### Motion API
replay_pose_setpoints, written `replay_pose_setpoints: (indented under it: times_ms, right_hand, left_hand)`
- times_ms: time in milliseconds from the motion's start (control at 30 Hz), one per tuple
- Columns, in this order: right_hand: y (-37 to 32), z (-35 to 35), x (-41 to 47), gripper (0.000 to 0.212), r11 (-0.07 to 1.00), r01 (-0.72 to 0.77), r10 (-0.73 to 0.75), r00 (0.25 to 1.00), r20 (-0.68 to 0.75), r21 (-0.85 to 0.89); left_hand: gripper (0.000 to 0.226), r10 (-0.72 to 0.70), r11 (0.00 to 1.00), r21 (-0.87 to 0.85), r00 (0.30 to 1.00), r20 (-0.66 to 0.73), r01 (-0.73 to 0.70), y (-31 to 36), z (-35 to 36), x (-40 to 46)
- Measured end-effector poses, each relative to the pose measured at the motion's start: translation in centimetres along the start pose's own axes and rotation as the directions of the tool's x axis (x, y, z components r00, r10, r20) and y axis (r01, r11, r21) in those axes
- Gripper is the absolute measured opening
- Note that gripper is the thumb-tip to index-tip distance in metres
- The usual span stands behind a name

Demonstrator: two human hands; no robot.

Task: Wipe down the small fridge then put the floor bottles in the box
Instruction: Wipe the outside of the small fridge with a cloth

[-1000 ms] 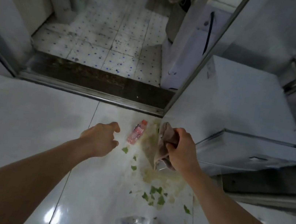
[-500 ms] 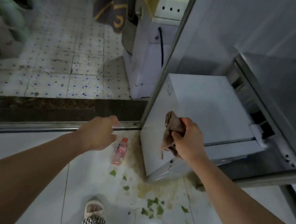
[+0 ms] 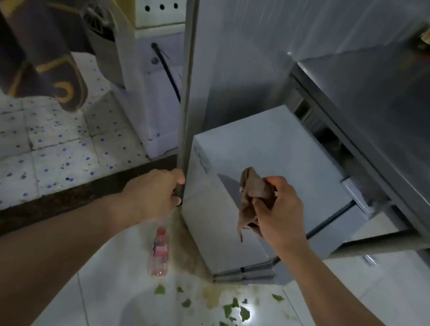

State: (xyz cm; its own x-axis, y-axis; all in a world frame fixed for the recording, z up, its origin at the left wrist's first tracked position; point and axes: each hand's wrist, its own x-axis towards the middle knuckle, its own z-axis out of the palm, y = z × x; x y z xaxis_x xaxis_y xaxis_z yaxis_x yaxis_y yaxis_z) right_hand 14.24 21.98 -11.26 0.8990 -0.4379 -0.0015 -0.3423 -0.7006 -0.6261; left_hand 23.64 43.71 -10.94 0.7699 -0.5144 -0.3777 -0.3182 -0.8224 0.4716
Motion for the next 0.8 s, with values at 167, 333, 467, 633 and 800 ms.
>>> replay_pose_setpoints:
  times_ms: [167, 333, 467, 633, 800]
  right_hand:
    - [-0.5, 0.0, 0.2, 0.033, 1.0, 0.004, -0.005, 0.999, -0.041, -0.026]
    - [0.0, 1.0, -0.8, 0.035, 0.983, -0.104, 0.083, 0.987, -0.139, -0.151]
    - [0.9, 2.8, -2.1, 0.032, 0.939, -0.233, 0.183, 0.962, -0.204, -0.253]
    - [0.3, 6.9, -2.2, 0.041, 0.866, -0.383, 0.284, 0.906, -0.314, -0.322]
    - [-2.0, 10.8, -0.1, 0.044, 0.871, -0.412, 0.263, 0.852, -0.452, -0.269]
  left_hand:
    - [0.037, 0.145, 0.988, 0.056, 0.989, -0.019, -0.143, 1.1, -0.5, 3.4]
    - [0.029, 0.288, 0.954, 0.09, 0.958, -0.006, -0.286, 0.8, -0.6, 6.8]
    - [0.033, 0.4, 0.909, 0.115, 0.916, 0.022, -0.4, 0.0, -0.1, 9.9]
    - [0.047, 0.625, 0.755, 0.228, 0.78, 0.034, -0.615, -1.6, 0.7, 12.0]
    - [0.053, 0.756, 0.614, 0.298, 0.653, 0.044, -0.731, -3.1, 1.1, 13.4]
